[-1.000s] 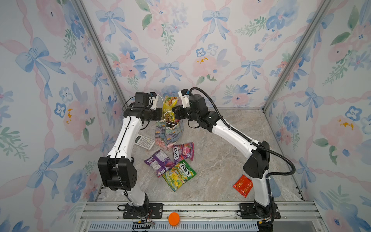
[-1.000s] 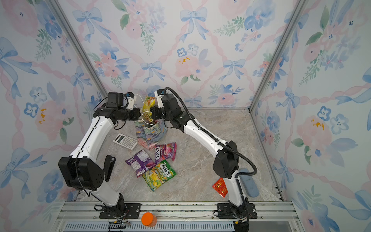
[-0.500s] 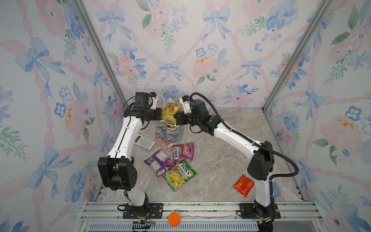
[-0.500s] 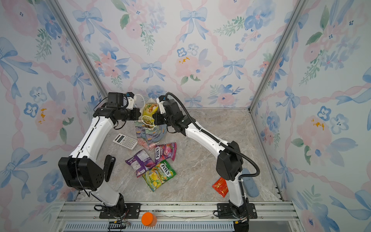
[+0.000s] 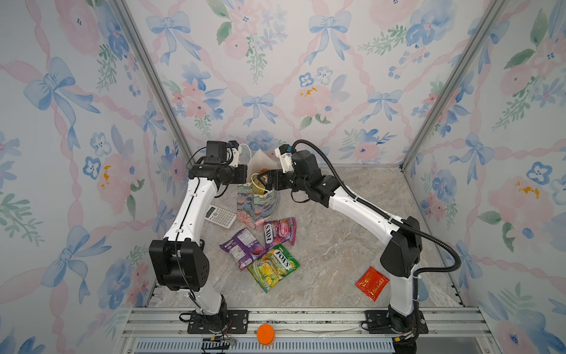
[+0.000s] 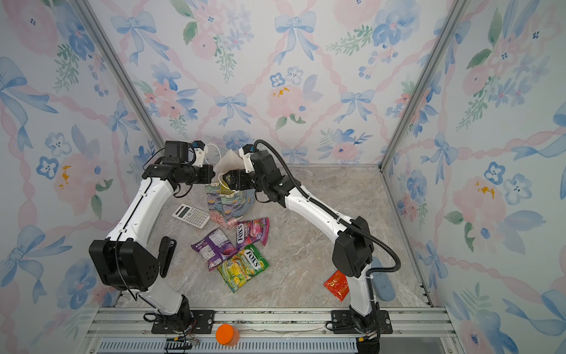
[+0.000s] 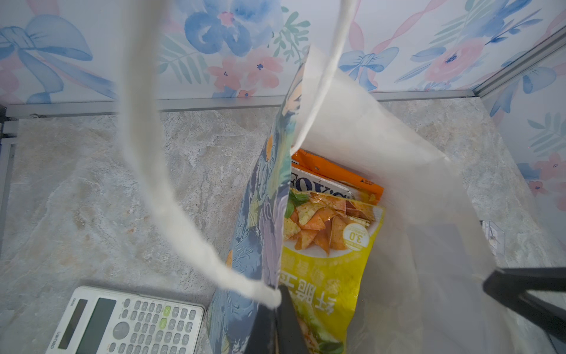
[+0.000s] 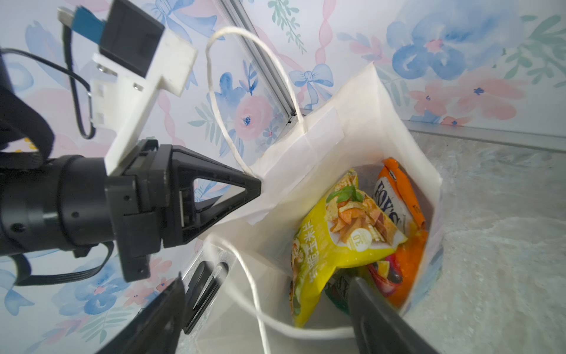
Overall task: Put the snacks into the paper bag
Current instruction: 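Lower the yellow chips bag into the paper bag and open the right gripper, then move the right gripper back to the green Fox's Spring Tea bag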
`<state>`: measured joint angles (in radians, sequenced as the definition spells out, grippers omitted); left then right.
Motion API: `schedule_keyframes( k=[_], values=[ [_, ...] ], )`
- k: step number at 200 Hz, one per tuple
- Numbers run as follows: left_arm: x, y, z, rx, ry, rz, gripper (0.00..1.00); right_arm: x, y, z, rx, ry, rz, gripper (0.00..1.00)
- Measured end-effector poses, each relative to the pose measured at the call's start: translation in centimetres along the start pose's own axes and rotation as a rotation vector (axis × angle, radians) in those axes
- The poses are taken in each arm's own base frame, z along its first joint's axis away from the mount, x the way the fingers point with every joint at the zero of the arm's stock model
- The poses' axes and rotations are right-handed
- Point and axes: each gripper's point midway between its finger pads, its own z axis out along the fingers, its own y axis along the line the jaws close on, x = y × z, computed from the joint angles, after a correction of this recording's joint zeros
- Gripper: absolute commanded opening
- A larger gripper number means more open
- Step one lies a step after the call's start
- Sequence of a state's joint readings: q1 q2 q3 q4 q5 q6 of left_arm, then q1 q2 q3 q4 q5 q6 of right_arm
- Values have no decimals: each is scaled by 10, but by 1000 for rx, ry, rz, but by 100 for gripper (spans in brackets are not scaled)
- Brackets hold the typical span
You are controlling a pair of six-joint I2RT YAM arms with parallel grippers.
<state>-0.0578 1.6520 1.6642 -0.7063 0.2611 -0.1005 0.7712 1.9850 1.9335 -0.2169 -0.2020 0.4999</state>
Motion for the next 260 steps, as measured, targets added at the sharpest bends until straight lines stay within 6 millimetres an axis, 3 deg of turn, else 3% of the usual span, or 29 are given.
schedule_keyframes(
  k=[29,71,88,108,144,198,231,260],
  values=[
    [0,1,0,-4,0,-1,0,-15,-2,-13,6,-32,-6,100],
    [0,1,0,-6,0,0,0,-37,0,-45,10,-89,-7,98],
    [0,2,0,-11,-1,-1,0,-35,-2,-66,19,-101,-5,97],
    [0,2,0,-13,-1,-1,0,-20,-10,-91,51,-90,-2,98],
    [0,4,0,-20,0,0,0,46,-44,-123,148,11,25,99],
    [0,5,0,-30,-1,-1,0,198,-104,-154,308,302,136,99],
    [0,5,0,-30,-1,-1,0,280,-111,-170,337,462,214,99],
    [0,5,0,-30,-1,-1,0,310,-100,-174,317,534,236,96]
  ],
)
